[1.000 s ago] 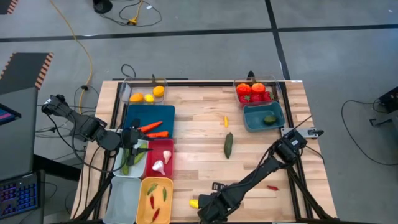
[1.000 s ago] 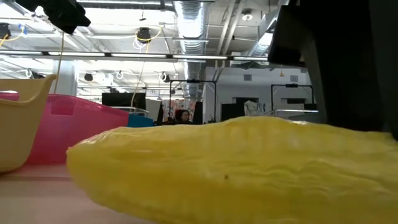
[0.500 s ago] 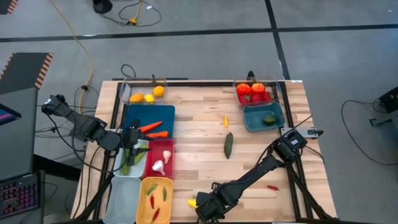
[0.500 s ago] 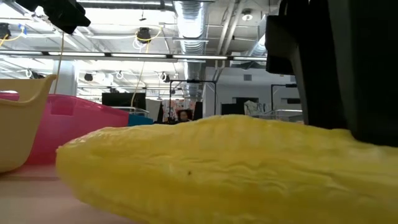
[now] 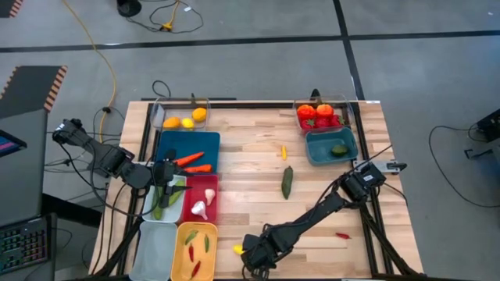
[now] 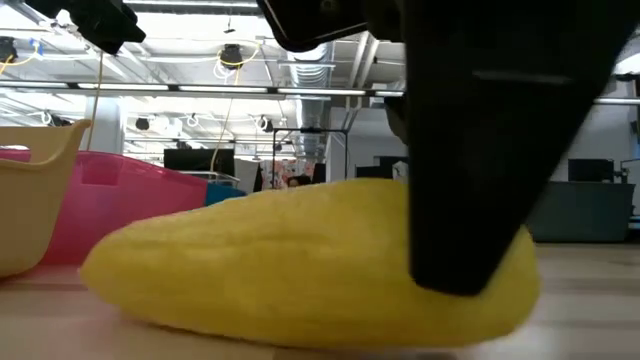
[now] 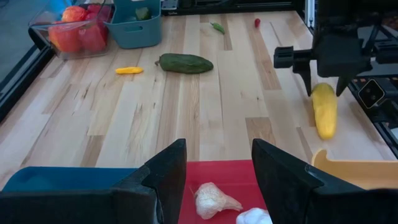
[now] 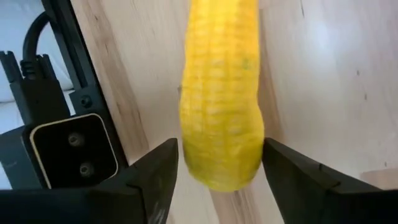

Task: Sort produce into baskets
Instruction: Put the bottom yellow corn into the gray bin

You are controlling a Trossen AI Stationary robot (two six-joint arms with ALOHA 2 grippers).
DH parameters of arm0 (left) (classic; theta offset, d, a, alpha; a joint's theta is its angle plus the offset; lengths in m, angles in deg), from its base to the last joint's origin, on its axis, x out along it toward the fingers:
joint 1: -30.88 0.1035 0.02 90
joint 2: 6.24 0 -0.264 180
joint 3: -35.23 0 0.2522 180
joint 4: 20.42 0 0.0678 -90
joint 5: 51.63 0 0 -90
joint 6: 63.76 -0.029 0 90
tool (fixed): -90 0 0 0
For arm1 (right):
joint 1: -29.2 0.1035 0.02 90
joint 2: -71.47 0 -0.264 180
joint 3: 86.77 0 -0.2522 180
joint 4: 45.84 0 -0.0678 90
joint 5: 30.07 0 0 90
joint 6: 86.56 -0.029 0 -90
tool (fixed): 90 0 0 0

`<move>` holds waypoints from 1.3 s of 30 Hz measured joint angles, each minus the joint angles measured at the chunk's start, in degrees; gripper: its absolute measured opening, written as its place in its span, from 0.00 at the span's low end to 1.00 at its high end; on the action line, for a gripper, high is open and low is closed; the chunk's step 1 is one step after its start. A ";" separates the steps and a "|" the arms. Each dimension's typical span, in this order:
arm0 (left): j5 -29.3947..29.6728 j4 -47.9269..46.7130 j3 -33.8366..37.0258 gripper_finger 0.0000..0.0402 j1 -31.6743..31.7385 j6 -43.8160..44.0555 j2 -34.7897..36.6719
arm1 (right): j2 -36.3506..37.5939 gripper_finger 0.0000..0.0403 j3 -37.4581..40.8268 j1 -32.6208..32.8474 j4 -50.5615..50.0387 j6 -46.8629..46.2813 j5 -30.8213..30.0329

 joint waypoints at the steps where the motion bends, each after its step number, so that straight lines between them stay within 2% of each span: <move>1: 0.01 0.00 0.00 0.42 0.00 0.00 0.00 | 0.00 0.64 0.00 0.00 0.00 0.02 0.00; 5: 0.01 -0.02 0.00 0.42 0.00 0.00 0.00 | 0.02 0.60 -0.02 -0.53 -0.03 0.33 0.00; 12: 0.00 0.24 0.00 0.42 -0.01 0.00 -0.01 | 0.07 0.39 -0.09 -1.42 0.02 0.52 0.03; 15: -0.46 1.61 0.00 0.42 0.00 -0.14 0.00 | 0.16 0.33 -0.09 -2.13 0.01 0.54 0.13; 24: -9.15 11.47 -0.02 0.42 -0.02 -8.58 -4.66 | 0.26 0.36 -0.20 -6.15 0.82 5.89 3.40; 32: -9.49 16.17 -0.02 0.42 -0.02 -10.04 -14.00 | 0.37 0.35 -4.51 -9.28 -1.88 14.39 3.26; 39: -13.38 19.81 -0.02 0.42 -0.04 -10.07 -20.56 | 0.39 0.35 -10.01 -10.87 -7.68 18.10 3.13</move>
